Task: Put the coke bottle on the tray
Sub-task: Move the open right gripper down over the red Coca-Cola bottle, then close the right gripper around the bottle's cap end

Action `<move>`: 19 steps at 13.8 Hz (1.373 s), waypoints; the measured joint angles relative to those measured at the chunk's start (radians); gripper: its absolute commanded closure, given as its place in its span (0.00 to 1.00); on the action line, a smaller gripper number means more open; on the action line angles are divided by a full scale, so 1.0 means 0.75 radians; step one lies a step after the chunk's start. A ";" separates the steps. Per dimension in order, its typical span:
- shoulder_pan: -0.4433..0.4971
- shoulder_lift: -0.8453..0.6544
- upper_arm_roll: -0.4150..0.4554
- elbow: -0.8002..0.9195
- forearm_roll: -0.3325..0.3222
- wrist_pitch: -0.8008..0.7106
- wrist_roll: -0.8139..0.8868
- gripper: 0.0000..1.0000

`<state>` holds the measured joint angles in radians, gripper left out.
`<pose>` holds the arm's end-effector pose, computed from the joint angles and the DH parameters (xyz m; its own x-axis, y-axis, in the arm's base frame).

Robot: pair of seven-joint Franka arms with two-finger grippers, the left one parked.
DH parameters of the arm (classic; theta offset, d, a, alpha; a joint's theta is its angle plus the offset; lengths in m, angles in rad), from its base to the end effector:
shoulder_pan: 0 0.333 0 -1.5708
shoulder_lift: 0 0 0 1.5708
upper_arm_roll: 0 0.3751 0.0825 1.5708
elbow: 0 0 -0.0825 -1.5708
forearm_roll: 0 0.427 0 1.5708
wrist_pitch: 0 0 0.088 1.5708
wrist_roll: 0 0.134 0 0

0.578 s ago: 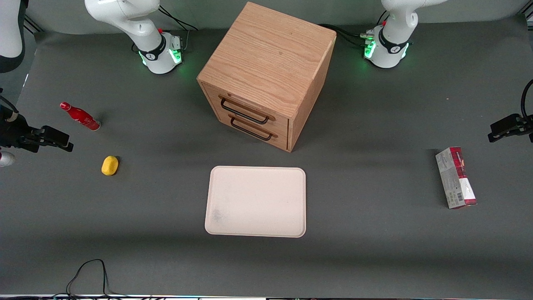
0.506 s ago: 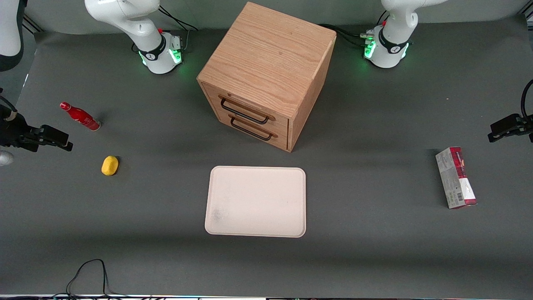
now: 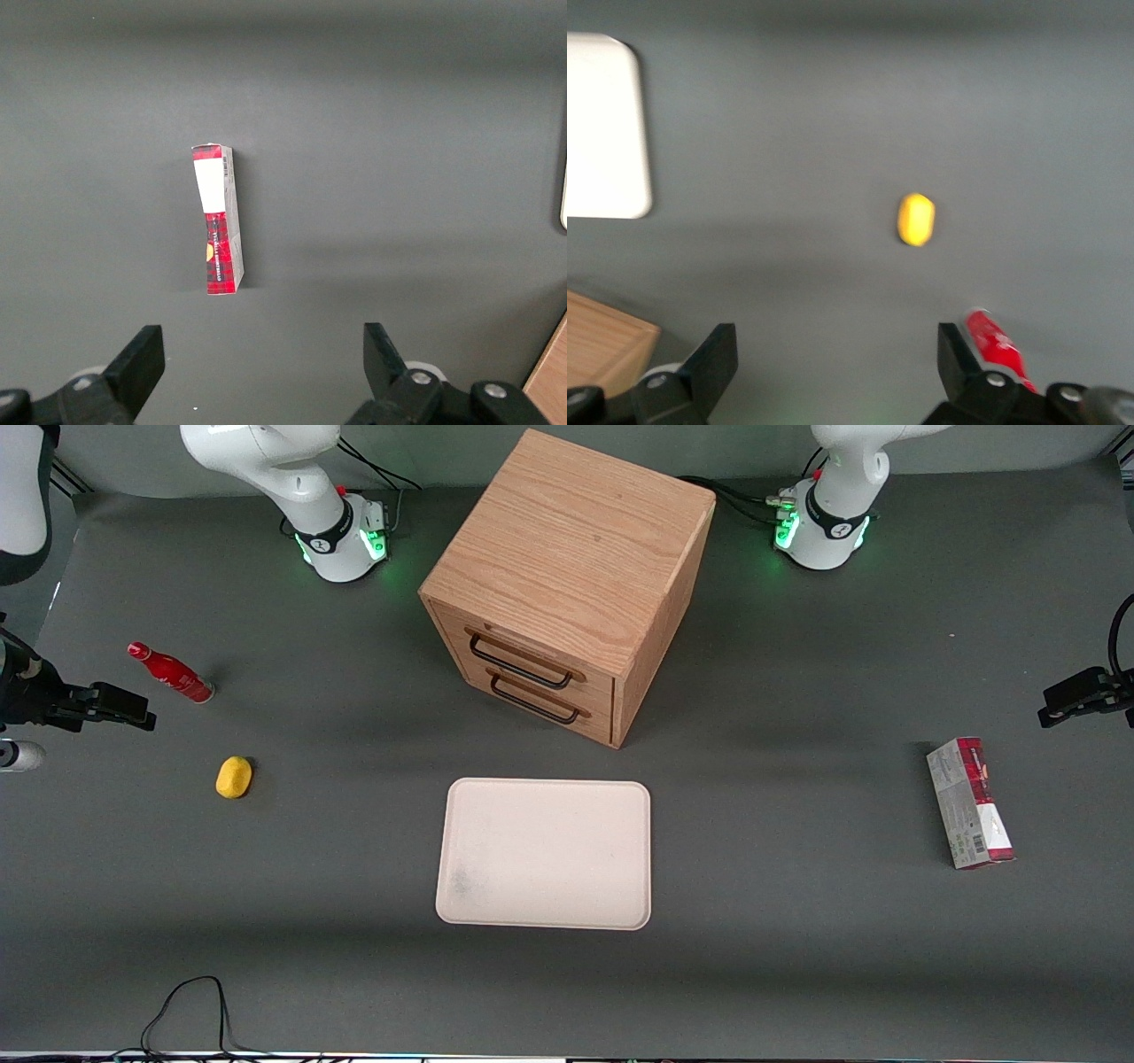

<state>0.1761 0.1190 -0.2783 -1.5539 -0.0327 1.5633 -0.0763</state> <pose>0.6285 -0.0591 0.5943 0.9936 -0.0273 -0.1095 -0.0211 -0.9982 0.0569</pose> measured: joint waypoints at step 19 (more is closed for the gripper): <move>-0.014 -0.552 -0.727 -1.346 -0.430 0.952 -0.465 0.02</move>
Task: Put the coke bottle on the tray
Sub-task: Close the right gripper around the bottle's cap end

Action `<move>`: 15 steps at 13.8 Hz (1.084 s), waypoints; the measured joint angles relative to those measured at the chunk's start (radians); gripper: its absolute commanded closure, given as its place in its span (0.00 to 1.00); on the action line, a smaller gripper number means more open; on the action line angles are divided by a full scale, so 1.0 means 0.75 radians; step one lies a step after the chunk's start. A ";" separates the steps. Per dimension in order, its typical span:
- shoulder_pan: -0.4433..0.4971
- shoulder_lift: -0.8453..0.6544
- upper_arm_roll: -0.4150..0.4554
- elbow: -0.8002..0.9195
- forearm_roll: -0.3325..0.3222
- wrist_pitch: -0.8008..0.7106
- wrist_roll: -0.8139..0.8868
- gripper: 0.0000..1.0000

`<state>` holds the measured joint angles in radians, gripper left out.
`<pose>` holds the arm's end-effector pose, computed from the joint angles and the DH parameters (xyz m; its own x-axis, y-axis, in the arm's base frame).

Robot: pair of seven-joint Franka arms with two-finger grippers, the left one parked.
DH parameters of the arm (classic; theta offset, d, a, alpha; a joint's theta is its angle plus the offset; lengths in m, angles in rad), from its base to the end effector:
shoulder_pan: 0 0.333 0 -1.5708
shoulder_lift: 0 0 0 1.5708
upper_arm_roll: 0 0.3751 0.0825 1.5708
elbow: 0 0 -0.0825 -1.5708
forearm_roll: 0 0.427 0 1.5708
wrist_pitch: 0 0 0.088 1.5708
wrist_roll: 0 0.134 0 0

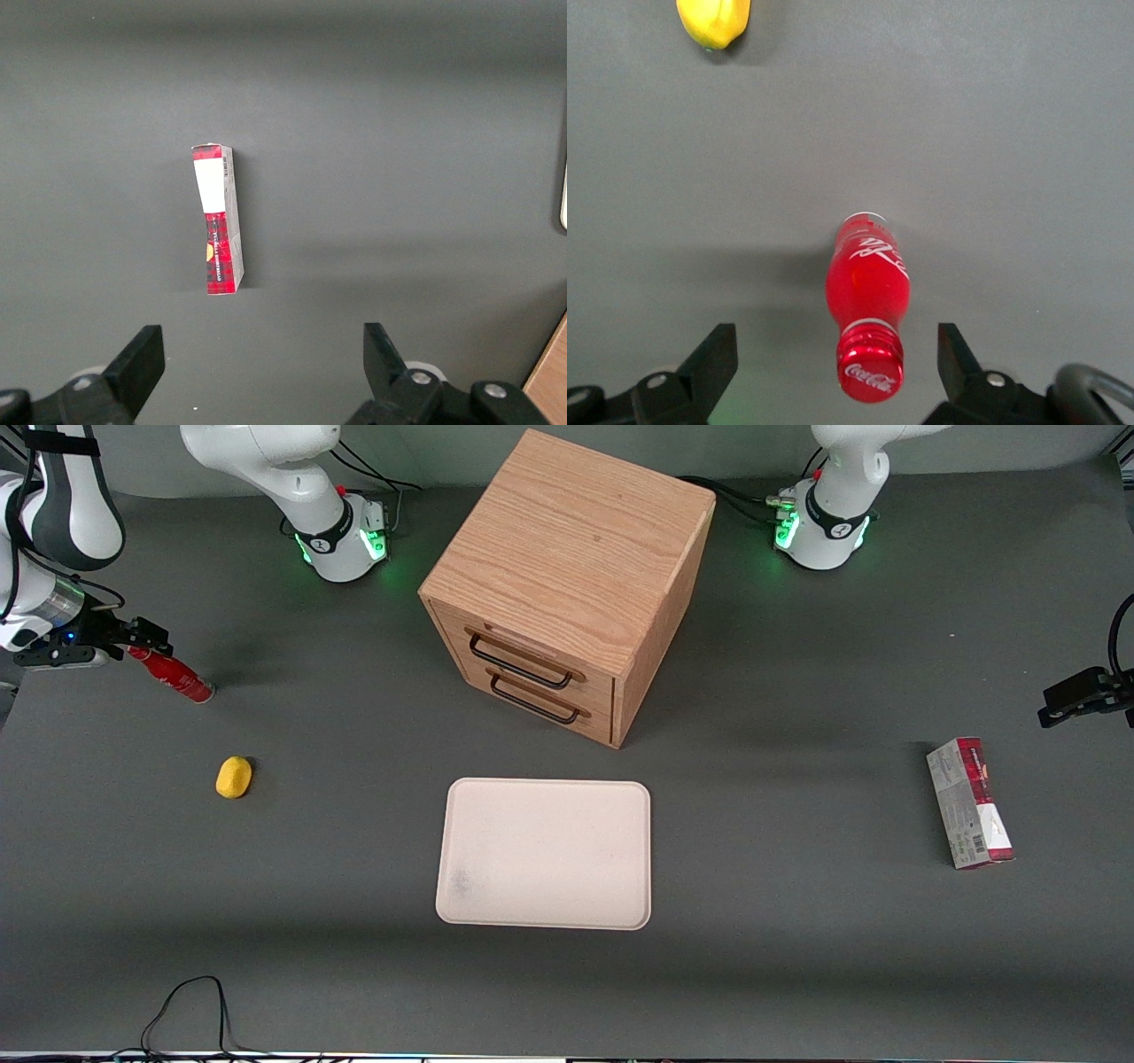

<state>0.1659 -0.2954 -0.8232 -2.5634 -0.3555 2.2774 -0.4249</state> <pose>0.3475 -0.2752 0.3302 0.9968 0.0377 -0.0707 0.0386 -0.9992 0.0114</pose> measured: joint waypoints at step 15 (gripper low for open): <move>0.008 0.016 -0.048 -0.002 -0.007 0.014 -0.099 1.00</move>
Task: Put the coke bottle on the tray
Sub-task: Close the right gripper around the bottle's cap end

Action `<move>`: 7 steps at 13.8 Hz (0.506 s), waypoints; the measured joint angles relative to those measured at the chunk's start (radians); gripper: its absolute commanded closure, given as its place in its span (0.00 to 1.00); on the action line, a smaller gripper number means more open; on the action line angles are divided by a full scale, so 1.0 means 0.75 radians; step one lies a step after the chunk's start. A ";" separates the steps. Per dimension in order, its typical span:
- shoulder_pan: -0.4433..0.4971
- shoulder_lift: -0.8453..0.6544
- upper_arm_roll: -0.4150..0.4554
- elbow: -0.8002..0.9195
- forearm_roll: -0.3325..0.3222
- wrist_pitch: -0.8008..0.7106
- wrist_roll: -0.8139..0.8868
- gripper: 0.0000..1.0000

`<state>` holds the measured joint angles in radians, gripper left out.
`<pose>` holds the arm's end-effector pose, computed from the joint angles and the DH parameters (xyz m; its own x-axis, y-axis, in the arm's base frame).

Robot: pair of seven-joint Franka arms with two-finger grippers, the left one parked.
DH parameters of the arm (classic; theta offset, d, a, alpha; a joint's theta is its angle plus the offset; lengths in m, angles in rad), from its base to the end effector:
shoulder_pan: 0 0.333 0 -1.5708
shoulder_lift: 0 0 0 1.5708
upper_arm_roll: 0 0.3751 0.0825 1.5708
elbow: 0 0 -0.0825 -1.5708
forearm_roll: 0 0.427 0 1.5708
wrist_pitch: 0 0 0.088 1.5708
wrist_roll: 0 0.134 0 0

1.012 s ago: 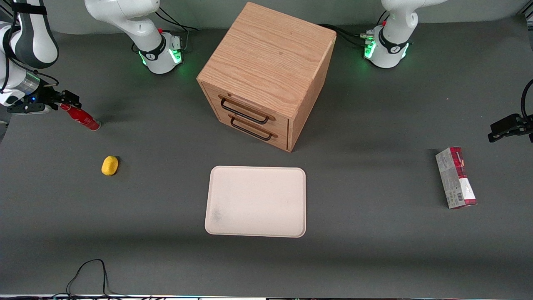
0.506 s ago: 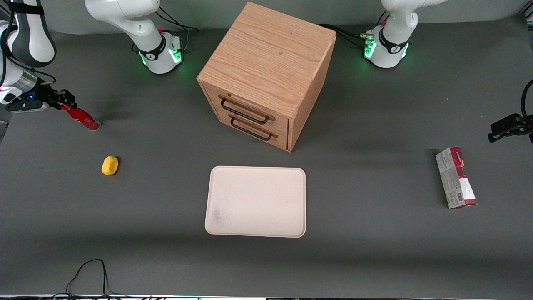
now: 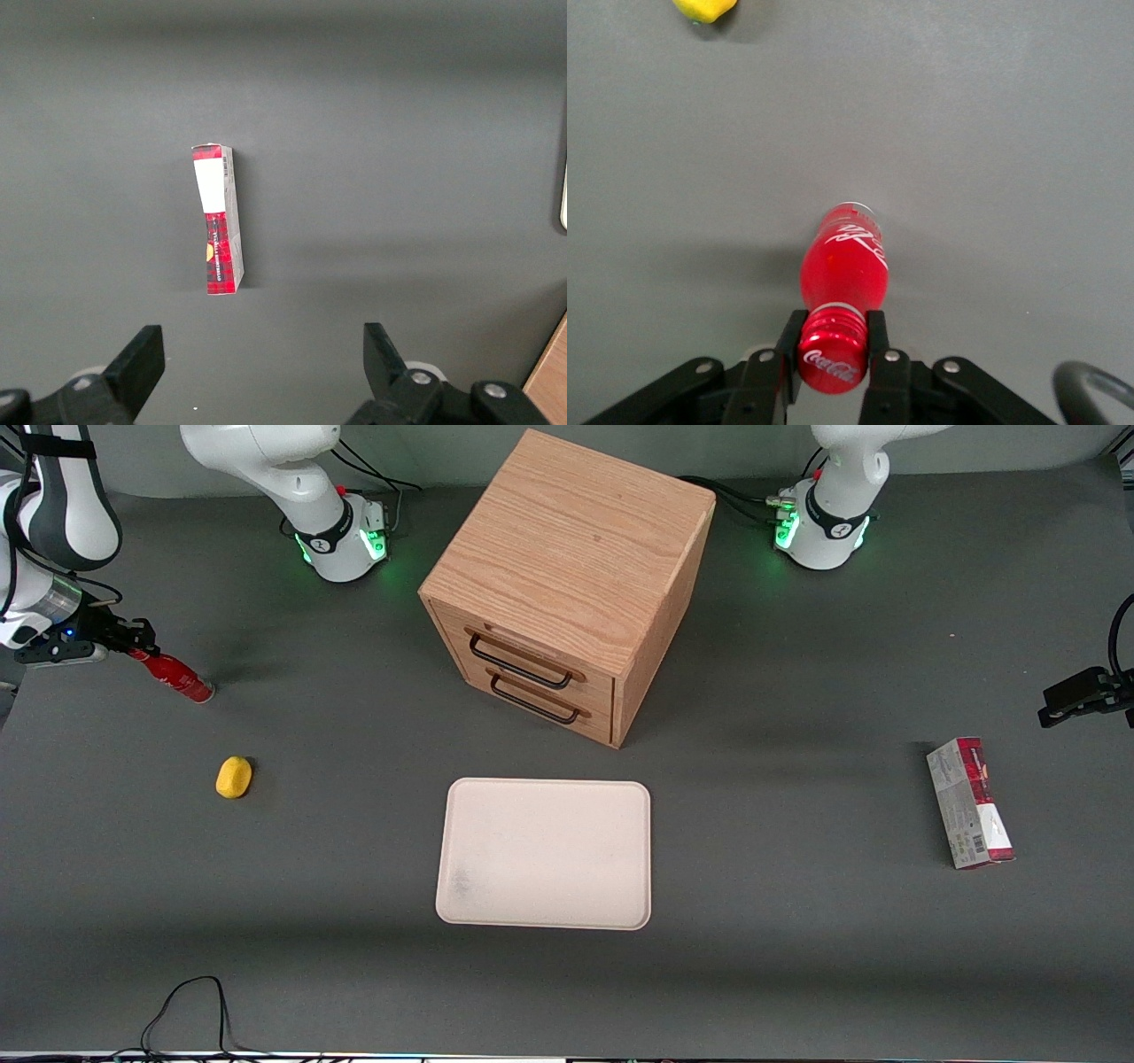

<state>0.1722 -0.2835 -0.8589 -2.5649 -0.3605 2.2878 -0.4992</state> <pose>0.3405 -0.2850 0.3235 0.9931 0.0884 -0.0777 0.0890 -0.9960 0.0038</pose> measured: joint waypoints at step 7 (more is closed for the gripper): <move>0.008 0.002 0.517 0.387 0.158 -0.573 0.285 1.00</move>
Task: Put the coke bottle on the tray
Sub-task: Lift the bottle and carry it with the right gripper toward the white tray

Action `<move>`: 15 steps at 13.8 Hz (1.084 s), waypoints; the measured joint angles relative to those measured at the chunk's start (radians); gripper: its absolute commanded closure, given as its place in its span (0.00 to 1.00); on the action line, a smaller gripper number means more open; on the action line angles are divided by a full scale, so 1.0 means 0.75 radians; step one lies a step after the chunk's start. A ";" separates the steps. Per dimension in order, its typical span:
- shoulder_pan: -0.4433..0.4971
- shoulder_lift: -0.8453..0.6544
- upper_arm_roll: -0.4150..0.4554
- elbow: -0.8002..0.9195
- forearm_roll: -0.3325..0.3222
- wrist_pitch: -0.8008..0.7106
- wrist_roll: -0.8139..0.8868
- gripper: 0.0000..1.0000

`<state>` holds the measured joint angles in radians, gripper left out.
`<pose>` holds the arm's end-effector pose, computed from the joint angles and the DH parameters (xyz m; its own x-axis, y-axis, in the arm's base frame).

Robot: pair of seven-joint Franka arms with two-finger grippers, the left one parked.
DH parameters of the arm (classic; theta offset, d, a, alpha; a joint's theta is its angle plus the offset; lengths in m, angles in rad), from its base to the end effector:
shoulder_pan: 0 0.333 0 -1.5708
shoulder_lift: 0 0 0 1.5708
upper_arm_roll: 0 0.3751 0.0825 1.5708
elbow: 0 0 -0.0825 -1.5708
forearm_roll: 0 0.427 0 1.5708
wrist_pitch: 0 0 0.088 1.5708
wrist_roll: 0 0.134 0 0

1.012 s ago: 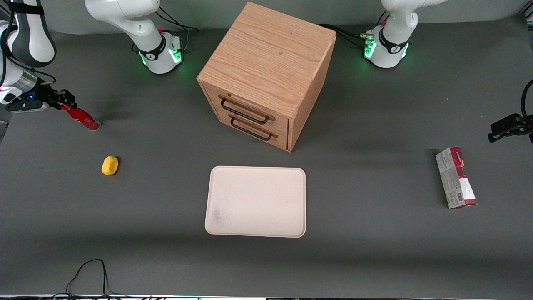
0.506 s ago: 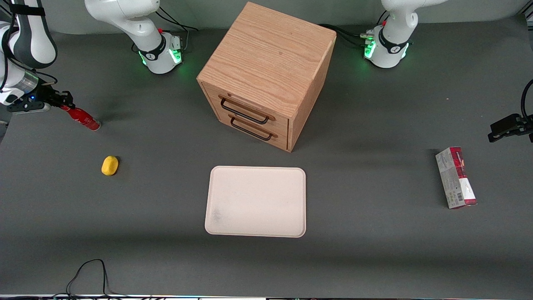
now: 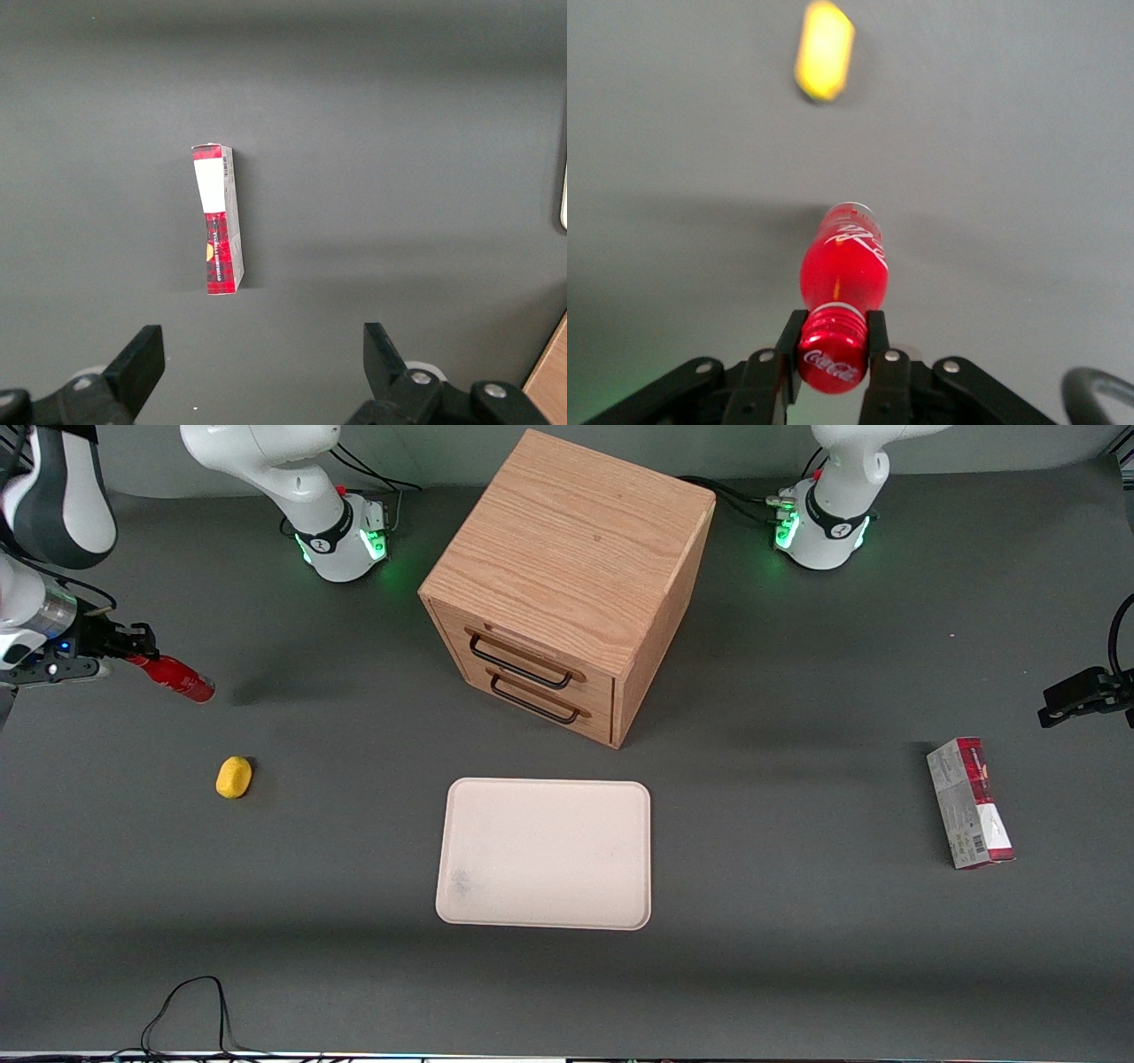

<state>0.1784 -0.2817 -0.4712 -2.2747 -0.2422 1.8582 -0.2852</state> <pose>0.4435 -0.1684 0.4567 0.9785 0.1005 -0.1802 0.1099 -0.9930 0.0426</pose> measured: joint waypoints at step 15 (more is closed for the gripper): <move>0.033 1.026 0.781 1.701 0.305 -0.525 0.364 0.88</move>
<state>0.2031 0.4878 0.1143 -0.9992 -0.0137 1.4648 -0.0122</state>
